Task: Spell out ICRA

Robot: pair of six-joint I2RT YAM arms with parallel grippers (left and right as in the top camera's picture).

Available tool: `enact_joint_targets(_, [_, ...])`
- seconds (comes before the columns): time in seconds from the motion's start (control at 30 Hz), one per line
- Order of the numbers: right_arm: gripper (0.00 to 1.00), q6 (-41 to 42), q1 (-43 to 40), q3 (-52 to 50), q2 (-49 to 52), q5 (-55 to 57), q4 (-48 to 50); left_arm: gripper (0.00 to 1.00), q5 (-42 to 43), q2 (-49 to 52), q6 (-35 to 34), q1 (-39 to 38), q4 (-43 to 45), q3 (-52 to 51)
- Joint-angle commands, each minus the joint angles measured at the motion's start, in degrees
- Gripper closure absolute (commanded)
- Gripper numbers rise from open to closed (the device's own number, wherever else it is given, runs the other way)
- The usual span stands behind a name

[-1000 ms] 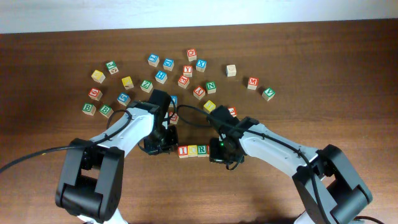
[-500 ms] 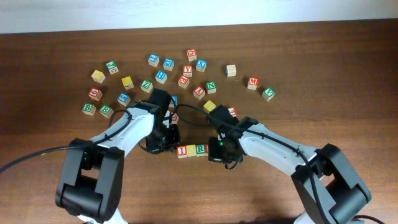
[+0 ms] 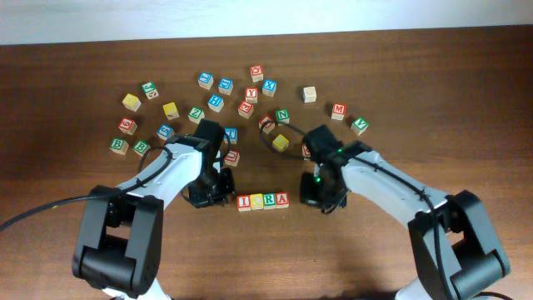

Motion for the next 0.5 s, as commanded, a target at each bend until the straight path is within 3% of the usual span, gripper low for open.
enact_joint_targets(0.0, [0.96, -2.2, -1.0, 0.9, -1.4, -0.4, 3.2, 1.00, 0.9, 0.4, 0.5, -2.4, -0.7, -0.4])
enact_joint_targets(0.47, [0.96, 1.1, 4.2, 0.3, 2.4, -3.2, 9.7, 1.00, 1.0, 0.4, -1.0, -5.4, 3.0, -0.4])
